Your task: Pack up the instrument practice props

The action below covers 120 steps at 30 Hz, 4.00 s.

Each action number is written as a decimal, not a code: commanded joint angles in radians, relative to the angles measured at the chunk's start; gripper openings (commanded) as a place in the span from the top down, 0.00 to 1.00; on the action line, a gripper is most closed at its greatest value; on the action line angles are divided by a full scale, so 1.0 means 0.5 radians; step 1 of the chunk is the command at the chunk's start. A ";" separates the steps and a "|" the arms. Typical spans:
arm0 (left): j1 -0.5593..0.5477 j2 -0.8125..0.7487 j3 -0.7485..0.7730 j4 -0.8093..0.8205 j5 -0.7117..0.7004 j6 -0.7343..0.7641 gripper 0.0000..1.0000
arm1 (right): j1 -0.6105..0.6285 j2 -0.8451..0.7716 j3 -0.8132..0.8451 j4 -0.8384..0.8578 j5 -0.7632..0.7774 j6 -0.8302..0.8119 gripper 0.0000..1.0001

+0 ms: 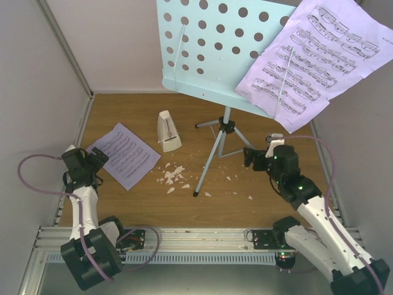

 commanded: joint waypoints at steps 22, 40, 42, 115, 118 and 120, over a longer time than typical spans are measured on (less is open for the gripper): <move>-0.912 -0.104 1.185 -0.328 1.008 0.390 0.09 | -1.705 0.433 1.534 0.104 -0.830 0.447 0.00; -0.914 -0.157 1.221 -0.245 1.365 0.419 0.07 | -1.746 0.048 1.922 0.311 -0.750 0.751 0.01; -0.913 -0.157 1.232 -0.258 1.374 0.430 0.07 | -1.746 0.035 1.885 0.403 -0.880 0.785 0.00; -2.853 1.357 2.761 0.293 0.721 0.104 0.15 | -1.743 0.219 1.558 1.030 -1.899 0.285 1.00; -2.872 1.519 2.924 0.310 0.734 0.053 0.20 | -1.740 0.222 1.536 1.045 -1.902 0.282 0.99; -2.874 1.636 3.074 0.250 0.719 0.027 0.25 | -1.733 0.225 1.525 1.046 -1.894 0.269 1.00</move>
